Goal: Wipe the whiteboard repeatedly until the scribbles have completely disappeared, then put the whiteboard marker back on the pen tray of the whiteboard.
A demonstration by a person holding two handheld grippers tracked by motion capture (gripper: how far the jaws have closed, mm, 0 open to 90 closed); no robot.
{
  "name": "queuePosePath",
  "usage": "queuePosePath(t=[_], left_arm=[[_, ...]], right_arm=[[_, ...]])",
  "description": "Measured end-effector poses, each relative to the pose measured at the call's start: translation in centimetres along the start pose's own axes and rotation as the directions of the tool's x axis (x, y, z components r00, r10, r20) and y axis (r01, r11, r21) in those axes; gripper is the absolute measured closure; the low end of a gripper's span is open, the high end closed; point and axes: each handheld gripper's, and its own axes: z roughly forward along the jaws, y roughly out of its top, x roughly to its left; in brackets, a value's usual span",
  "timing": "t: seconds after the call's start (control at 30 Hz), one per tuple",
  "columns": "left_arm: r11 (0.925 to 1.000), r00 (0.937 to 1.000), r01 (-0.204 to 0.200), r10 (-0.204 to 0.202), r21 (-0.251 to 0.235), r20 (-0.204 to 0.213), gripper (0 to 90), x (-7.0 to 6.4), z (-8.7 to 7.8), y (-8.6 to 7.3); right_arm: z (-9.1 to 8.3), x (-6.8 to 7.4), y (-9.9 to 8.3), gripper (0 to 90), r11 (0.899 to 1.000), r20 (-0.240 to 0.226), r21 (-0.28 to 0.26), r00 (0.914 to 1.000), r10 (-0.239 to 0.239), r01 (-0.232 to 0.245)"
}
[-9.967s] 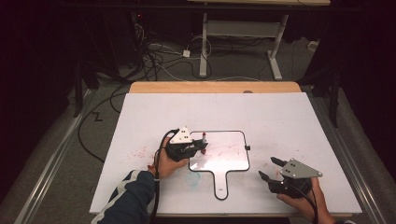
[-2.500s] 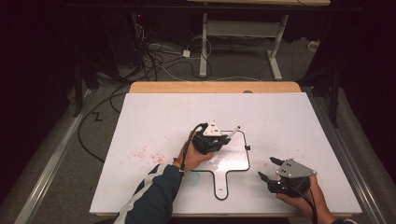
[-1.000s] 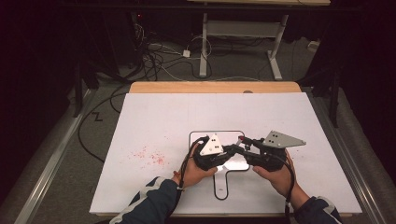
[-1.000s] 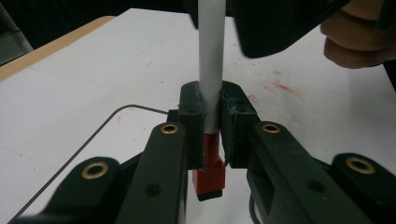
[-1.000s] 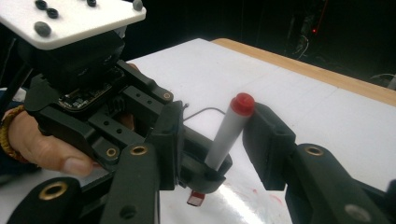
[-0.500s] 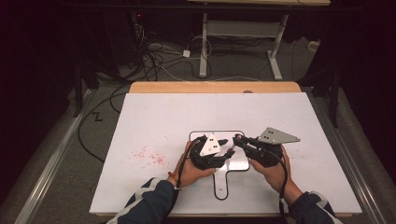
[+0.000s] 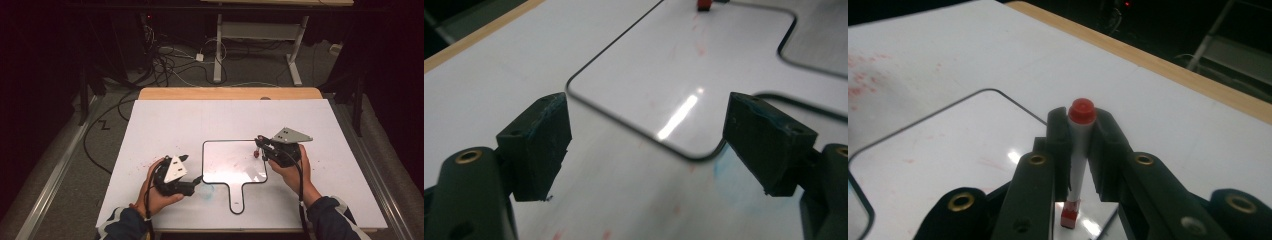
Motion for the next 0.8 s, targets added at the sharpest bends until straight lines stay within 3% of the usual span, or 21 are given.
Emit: queuePosePath(t=[0.1, 0.23, 0.27, 0.37, 0.47, 0.57, 0.67, 0.77, 0.8], left_arm=[[0.9987, 0.9988, 0.048, -0.048, 0.016, -0.007, 20.0, 0.6, -1.4, -1.5], [0.9959, 0.9970, 0.074, -0.072, 0.053, -0.028, 20.3, 0.8, -2.6, -3.1], [0.9955, 0.9970, 0.076, -0.074, 0.057, -0.023, 20.4, 0.8, -2.8, -3.3], [0.9941, 0.9964, 0.079, -0.076, 0.075, -0.037, 20.4, 0.9, -3.1, -3.7], [0.9934, 0.9955, 0.092, -0.090, 0.068, -0.028, 20.3, 0.8, -3.3, -3.8], [0.9940, 0.9967, 0.078, -0.076, 0.077, -0.028, 20.3, 0.6, -3.4, -3.8], [0.9941, 0.9967, 0.080, -0.079, 0.073, -0.020, 20.3, 0.7, -3.3, -3.6], [0.9949, 0.9978, 0.064, -0.063, 0.078, -0.019, 19.6, 0.6, -3.1, -3.5], [0.9949, 0.9978, 0.066, -0.065, 0.076, -0.014, 19.6, 0.6, -3.0, -3.5]], right_arm=[[0.5, -0.1, 0.3, 81.2, 1.000, -0.008, 0.001, 0.9999, 0.009, -0.009], [1.2, 0.8, 0.8, 81.3, 1.000, -0.086, 0.004, 0.9960, 0.024, -0.024], [1.3, 1.3, 0.9, 81.2, 0.999, -0.131, 0.004, 0.9907, 0.035, -0.035], [1.8, 2.6, 1.3, 81.3, 0.999, -0.200, 0.011, 0.9784, 0.053, -0.051], [2.2, 3.7, 1.7, 81.3, 0.999, -0.213, 0.022, 0.9763, 0.039, -0.035], [2.4, 4.0, 2.0, 81.3, 0.998, -0.221, 0.036, 0.9733, 0.060, -0.054], [2.1, 4.0, 2.3, 81.3, 0.998, -0.179, 0.063, 0.9837, 0.022, -0.011], [1.7, 2.6, 2.2, 81.4, 0.996, -0.034, 0.090, 0.9990, -0.028, 0.031], [1.6, 2.0, 2.2, 81.4, 0.995, -0.010, 0.097, 0.9999, -0.012, 0.013]])
